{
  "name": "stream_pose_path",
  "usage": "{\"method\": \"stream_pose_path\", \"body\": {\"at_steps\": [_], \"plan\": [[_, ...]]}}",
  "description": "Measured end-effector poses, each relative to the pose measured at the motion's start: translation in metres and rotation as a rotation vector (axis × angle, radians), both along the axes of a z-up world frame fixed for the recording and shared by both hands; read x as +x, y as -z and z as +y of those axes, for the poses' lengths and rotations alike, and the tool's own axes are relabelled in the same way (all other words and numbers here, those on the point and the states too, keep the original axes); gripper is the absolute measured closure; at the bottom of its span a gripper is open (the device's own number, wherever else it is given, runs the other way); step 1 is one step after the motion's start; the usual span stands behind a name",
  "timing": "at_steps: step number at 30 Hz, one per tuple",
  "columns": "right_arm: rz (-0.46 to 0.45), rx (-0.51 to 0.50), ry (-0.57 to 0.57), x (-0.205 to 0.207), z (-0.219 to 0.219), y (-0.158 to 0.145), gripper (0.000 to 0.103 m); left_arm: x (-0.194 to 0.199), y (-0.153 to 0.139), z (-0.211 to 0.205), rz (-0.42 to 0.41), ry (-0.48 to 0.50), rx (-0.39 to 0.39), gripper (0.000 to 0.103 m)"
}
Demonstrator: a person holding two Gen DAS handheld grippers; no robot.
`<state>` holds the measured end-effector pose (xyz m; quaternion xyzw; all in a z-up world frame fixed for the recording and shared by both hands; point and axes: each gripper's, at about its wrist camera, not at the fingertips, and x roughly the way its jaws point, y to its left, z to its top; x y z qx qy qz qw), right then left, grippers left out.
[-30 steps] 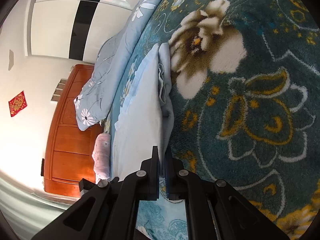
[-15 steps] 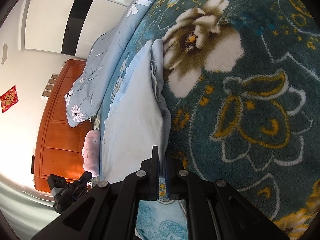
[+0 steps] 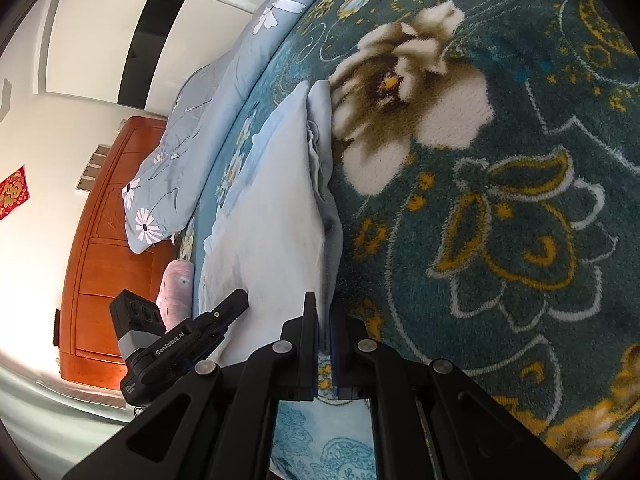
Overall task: Fold clothes
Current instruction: 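Lift the folded shirt with the left gripper while the right gripper grasps its edge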
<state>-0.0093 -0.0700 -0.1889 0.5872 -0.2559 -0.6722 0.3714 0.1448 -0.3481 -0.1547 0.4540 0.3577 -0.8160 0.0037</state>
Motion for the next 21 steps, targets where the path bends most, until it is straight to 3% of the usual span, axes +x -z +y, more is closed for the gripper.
{"method": "stream_pose_path", "body": {"at_steps": [4, 6, 9, 14, 17, 21], "plan": [[0.036, 0.016, -0.001, 0.003, -0.008, -0.017, 0.099, 0.019, -0.003, -0.004, 0.024, -0.016, 0.067, 0.090], [0.063, 0.024, -0.004, 0.006, -0.013, -0.028, 0.099, 0.024, 0.001, 0.003, 0.013, 0.004, 0.071, 0.090], [0.111, 0.038, -0.012, 0.011, -0.024, -0.049, 0.099, 0.025, 0.004, 0.015, 0.016, 0.014, 0.019, 0.090], [0.194, 0.062, -0.064, 0.018, -0.057, -0.085, 0.099, 0.032, 0.007, 0.013, 0.044, -0.006, 0.075, 0.087], [0.257, 0.082, -0.122, 0.026, -0.090, -0.107, 0.099, 0.040, 0.011, 0.009, 0.069, 0.003, 0.140, 0.087], [0.354, 0.107, -0.266, 0.050, -0.148, -0.129, 0.099, 0.062, 0.014, -0.014, 0.082, -0.031, 0.286, 0.086]]}}
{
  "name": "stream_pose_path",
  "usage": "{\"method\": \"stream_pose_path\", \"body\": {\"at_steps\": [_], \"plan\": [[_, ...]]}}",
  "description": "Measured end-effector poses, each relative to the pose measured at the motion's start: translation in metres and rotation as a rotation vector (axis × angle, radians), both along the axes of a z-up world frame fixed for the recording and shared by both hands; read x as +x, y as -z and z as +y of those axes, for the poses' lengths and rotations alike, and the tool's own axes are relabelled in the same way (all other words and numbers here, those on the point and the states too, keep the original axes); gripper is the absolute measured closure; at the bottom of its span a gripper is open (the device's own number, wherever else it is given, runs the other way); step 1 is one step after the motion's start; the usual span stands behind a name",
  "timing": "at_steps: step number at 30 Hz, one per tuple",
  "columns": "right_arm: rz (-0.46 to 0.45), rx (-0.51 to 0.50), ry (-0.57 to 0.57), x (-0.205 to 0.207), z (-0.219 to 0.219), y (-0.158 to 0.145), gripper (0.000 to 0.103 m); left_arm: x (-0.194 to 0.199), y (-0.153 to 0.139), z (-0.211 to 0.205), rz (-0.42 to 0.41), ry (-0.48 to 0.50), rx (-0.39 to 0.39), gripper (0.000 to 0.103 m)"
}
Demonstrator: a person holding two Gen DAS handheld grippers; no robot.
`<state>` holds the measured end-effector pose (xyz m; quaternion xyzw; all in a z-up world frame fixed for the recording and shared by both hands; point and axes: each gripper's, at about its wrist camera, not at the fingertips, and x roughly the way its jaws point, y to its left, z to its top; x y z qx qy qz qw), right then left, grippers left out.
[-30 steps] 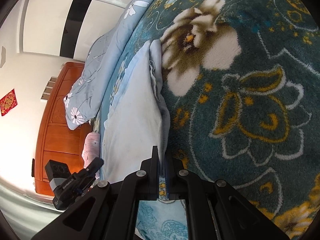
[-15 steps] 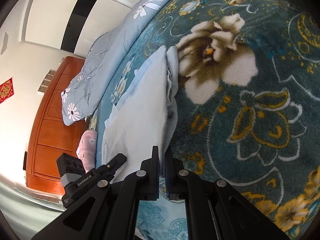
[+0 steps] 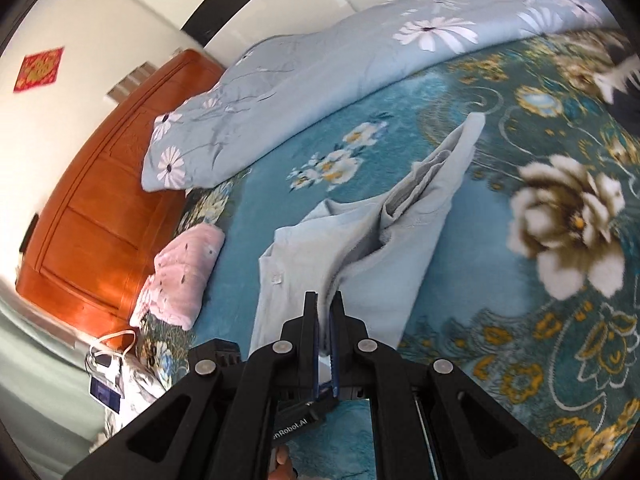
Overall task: Fold clothes
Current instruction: 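Lift the folded shirt with the left gripper while the right gripper grasps its edge, then fold the light blue shirt in half with the left gripper onto the right gripper's side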
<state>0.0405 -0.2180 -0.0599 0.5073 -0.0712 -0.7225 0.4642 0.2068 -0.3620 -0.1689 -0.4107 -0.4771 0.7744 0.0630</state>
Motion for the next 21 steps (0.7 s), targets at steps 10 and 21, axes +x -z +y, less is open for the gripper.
{"method": "stream_pose_path", "body": {"at_steps": [10, 21], "plan": [[0.034, 0.144, -0.286, 0.070, -0.123, 0.046, 0.098, 0.090, -0.016, -0.090, 0.045, -0.295, 0.000, 0.078], [0.029, 0.173, -0.314, 0.090, -0.133, 0.064, 0.098, 0.106, -0.021, -0.116, 0.077, -0.365, 0.031, 0.074]]}}
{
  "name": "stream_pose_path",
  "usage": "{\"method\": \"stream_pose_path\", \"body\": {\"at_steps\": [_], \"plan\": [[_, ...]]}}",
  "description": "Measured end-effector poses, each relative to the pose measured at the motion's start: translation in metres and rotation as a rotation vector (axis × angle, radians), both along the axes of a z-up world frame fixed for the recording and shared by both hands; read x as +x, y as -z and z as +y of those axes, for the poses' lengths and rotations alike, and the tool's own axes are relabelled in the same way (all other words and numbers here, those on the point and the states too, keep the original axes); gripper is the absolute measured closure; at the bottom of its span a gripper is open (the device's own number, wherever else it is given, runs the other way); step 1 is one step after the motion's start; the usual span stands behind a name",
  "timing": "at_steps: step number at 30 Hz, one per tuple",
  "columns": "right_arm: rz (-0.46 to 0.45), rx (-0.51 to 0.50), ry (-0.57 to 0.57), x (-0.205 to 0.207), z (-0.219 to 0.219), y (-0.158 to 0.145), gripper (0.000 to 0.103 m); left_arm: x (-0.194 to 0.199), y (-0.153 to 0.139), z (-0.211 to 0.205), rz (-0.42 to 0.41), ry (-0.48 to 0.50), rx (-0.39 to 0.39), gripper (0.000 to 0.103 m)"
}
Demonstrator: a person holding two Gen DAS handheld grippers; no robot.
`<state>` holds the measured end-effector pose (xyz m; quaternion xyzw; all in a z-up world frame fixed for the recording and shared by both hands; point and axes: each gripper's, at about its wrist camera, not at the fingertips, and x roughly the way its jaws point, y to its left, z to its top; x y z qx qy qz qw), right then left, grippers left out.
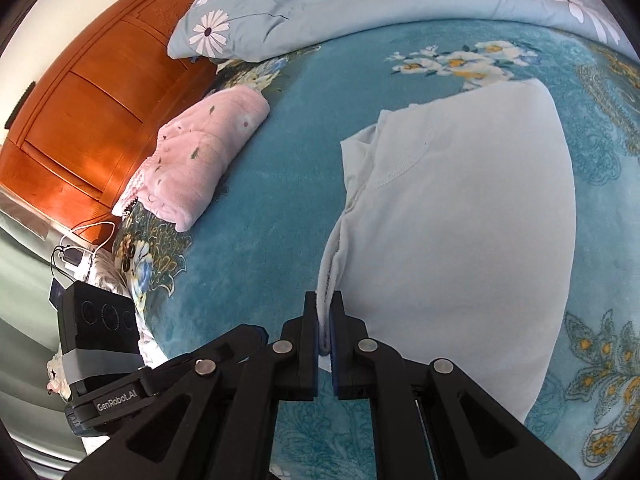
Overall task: Fold clothes
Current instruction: 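Fold the light blue shirt in half with the left gripper onto the right gripper's side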
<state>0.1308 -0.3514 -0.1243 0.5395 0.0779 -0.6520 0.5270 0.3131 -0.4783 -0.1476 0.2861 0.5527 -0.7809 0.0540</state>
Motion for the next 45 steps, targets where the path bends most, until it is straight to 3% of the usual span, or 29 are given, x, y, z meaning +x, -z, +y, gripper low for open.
{"method": "stream_pose_path", "body": {"at_steps": [8, 13, 14, 15, 17, 19, 22, 24, 28, 33, 37, 38, 39, 42, 45], "plan": [[-0.029, 0.054, -0.002, 0.006, -0.010, 0.032, 0.098, -0.008, 0.014, -0.006, -0.031, 0.022, 0.031, 0.073], [-0.045, 0.037, -0.012, 0.003, -0.007, 0.032, 0.094, -0.004, 0.012, -0.011, -0.035, 0.022, 0.017, 0.071], [-0.040, 0.025, -0.022, 0.002, -0.005, 0.028, 0.091, -0.005, 0.011, -0.011, -0.038, 0.023, 0.009, 0.070], [-0.037, 0.006, -0.023, 0.001, -0.001, 0.024, 0.079, -0.007, 0.010, -0.011, -0.040, 0.022, 0.003, 0.067], [-0.025, -0.031, -0.004, -0.006, 0.010, 0.014, 0.064, -0.009, 0.010, -0.011, -0.042, 0.027, -0.003, 0.064], [-0.019, -0.073, 0.019, -0.016, 0.027, 0.002, 0.062, -0.014, 0.010, -0.011, -0.052, 0.032, -0.008, 0.064], [0.012, -0.088, 0.119, -0.040, 0.063, -0.006, 0.062, -0.025, 0.007, -0.013, -0.075, 0.031, -0.043, 0.062], [-0.011, -0.070, 0.206, -0.057, 0.091, 0.005, 0.061, -0.034, 0.008, -0.013, -0.103, 0.041, -0.075, 0.061], [-0.166, -0.060, 0.298, -0.072, 0.129, 0.040, 0.061, -0.045, 0.021, -0.007, -0.143, 0.076, -0.072, 0.059], [-0.335, -0.145, 0.320, -0.071, 0.133, 0.065, 0.061, -0.045, 0.021, -0.002, -0.162, 0.071, -0.097, 0.059], [-0.387, -0.210, 0.358, -0.074, 0.134, 0.072, 0.062, -0.044, 0.019, 0.002, -0.173, 0.062, -0.115, 0.062], [-0.392, -0.217, 0.364, -0.076, 0.134, 0.073, 0.070, -0.045, 0.019, 0.004, -0.179, 0.058, -0.125, 0.064], [-0.393, -0.217, 0.363, -0.076, 0.135, 0.073, 0.086, -0.045, 0.019, 0.005, -0.184, 0.054, -0.134, 0.069], [-0.432, -0.246, 0.358, -0.082, 0.139, 0.074, 0.093, -0.046, 0.021, 0.011, -0.180, 0.055, -0.109, 0.085], [-0.475, -0.289, 0.342, -0.096, 0.147, 0.070, 0.095, -0.041, 0.021, 0.020, -0.170, 0.061, -0.093, 0.087]]}}
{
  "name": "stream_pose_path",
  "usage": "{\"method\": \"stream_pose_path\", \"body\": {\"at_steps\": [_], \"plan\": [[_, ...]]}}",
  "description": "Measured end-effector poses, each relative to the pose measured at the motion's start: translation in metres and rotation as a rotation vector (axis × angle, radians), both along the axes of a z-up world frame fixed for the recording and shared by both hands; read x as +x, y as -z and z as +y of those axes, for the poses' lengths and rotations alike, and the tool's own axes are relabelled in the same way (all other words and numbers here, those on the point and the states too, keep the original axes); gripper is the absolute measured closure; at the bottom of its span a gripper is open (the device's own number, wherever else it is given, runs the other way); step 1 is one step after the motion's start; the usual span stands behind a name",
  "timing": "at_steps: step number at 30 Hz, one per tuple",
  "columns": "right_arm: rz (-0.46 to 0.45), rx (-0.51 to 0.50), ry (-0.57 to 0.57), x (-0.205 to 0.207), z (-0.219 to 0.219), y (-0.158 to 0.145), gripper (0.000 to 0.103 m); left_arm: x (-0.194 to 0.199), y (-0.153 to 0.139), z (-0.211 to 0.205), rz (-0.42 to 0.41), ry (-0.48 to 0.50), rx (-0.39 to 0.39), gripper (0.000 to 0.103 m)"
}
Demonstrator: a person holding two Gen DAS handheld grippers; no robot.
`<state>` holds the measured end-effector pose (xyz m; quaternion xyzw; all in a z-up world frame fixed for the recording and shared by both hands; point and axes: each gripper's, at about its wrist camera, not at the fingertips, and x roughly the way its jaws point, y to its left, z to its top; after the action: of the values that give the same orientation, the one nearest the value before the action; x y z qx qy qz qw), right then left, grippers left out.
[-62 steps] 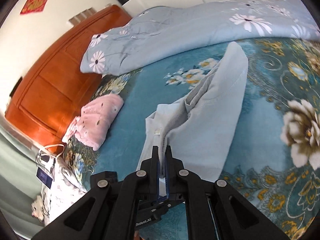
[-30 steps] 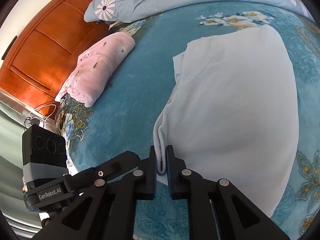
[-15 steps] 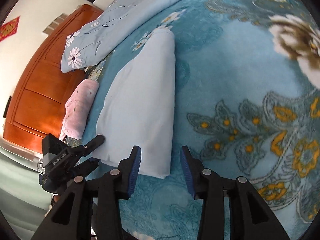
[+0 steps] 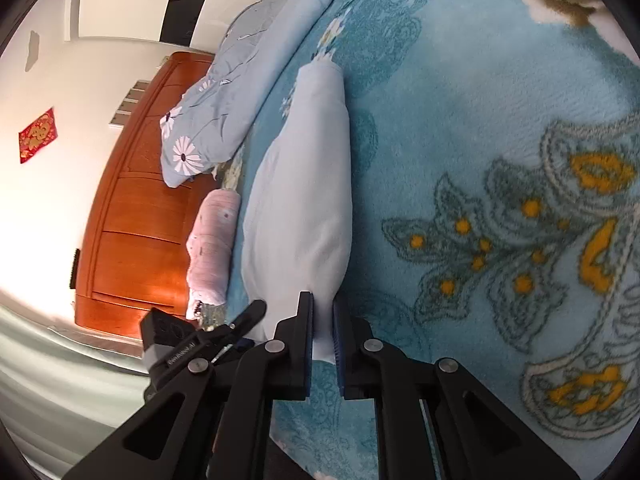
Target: Fold clothes
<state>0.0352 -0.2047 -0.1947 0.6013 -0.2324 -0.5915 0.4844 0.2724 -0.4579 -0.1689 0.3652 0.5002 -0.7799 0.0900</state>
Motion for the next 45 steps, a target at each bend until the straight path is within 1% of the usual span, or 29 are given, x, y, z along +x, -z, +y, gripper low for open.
{"method": "stream_pose_path", "body": {"at_steps": [4, 5, 6, 9, 11, 14, 15, 17, 18, 19, 20, 21, 22, 23, 24, 25, 27, 30, 33, 34, 37, 41, 43, 45], "plan": [[0.086, 0.021, -0.025, -0.023, 0.009, -0.023, 0.096, -0.001, 0.000, 0.025, 0.015, 0.059, 0.031, 0.088], [0.111, 0.027, -0.026, -0.030, 0.012, -0.029, 0.100, -0.002, 0.000, 0.032, 0.012, 0.072, 0.028, 0.089], [0.135, 0.033, -0.019, -0.036, 0.016, -0.035, 0.102, -0.004, -0.001, 0.036, 0.006, 0.078, 0.011, 0.091], [0.178, 0.055, 0.005, -0.050, 0.032, -0.044, 0.102, -0.007, -0.005, 0.040, -0.004, 0.084, -0.031, 0.091], [0.203, 0.068, 0.018, -0.057, 0.041, -0.049, 0.102, -0.006, -0.004, 0.036, 0.000, 0.081, -0.016, 0.091], [0.212, 0.090, 0.024, -0.047, 0.045, -0.043, 0.101, -0.004, -0.005, 0.029, 0.005, 0.089, -0.007, 0.091], [0.216, 0.100, 0.032, -0.043, 0.047, -0.041, 0.101, -0.003, -0.005, 0.026, 0.006, 0.094, -0.005, 0.087], [0.220, 0.118, 0.049, -0.036, 0.050, -0.035, 0.099, 0.000, -0.008, 0.022, 0.008, 0.101, -0.010, 0.086], [0.209, 0.116, 0.057, -0.032, 0.051, -0.031, 0.099, 0.001, -0.011, 0.018, 0.008, 0.102, -0.022, 0.080], [0.197, 0.111, 0.072, -0.029, 0.053, -0.029, 0.099, 0.001, -0.014, 0.013, 0.005, 0.098, -0.048, 0.071], [0.186, 0.111, 0.086, -0.026, 0.055, -0.026, 0.098, 0.002, -0.018, 0.007, 0.003, 0.095, -0.074, 0.066], [0.175, 0.119, 0.101, -0.023, 0.055, -0.022, 0.082, 0.001, -0.022, 0.001, 0.002, 0.090, -0.100, 0.058], [0.165, 0.131, 0.116, -0.019, 0.055, -0.019, 0.070, -0.003, -0.025, -0.008, 0.002, 0.083, -0.126, 0.051], [0.156, 0.135, 0.128, -0.015, 0.054, -0.017, 0.047, -0.009, -0.028, -0.017, 0.000, 0.080, -0.147, 0.047], [0.145, 0.134, 0.137, -0.012, 0.053, -0.015, 0.043, -0.019, -0.028, -0.027, -0.004, 0.084, -0.162, 0.040], [0.134, 0.133, 0.147, -0.008, 0.052, -0.013, 0.043, -0.028, -0.029, -0.037, -0.009, 0.089, -0.177, 0.038], [0.116, 0.138, 0.188, -0.002, 0.051, -0.011, 0.042, -0.051, -0.025, -0.056, -0.027, 0.108, -0.181, 0.037], [0.101, 0.145, 0.249, 0.006, 0.048, -0.011, 0.042, -0.086, -0.010, -0.086, -0.070, 0.117, -0.132, 0.037], [0.086, 0.153, 0.283, 0.015, 0.038, -0.010, 0.042, -0.107, 0.000, -0.108, -0.073, 0.120, -0.082, 0.037], [0.091, 0.152, 0.282, 0.020, 0.032, -0.010, 0.042, -0.112, -0.001, -0.112, -0.074, 0.126, -0.083, 0.037], [0.078, 0.159, 0.297, 0.035, 0.018, -0.006, 0.042, -0.128, -0.004, -0.113, -0.100, 0.152, -0.129, 0.037], [0.050, 0.139, 0.353, 0.054, 0.008, -0.002, 0.040, -0.138, -0.003, -0.113, -0.096, 0.197, -0.131, 0.036], [0.050, 0.127, 0.368, 0.062, 0.003, -0.001, 0.040, -0.141, -0.002, -0.112, -0.065, 0.222, -0.103, 0.036], [0.021, 0.089, 0.381, 0.069, 0.000, 0.001, 0.040, -0.144, 0.000, -0.112, -0.054, 0.227, -0.082, 0.036]]}}
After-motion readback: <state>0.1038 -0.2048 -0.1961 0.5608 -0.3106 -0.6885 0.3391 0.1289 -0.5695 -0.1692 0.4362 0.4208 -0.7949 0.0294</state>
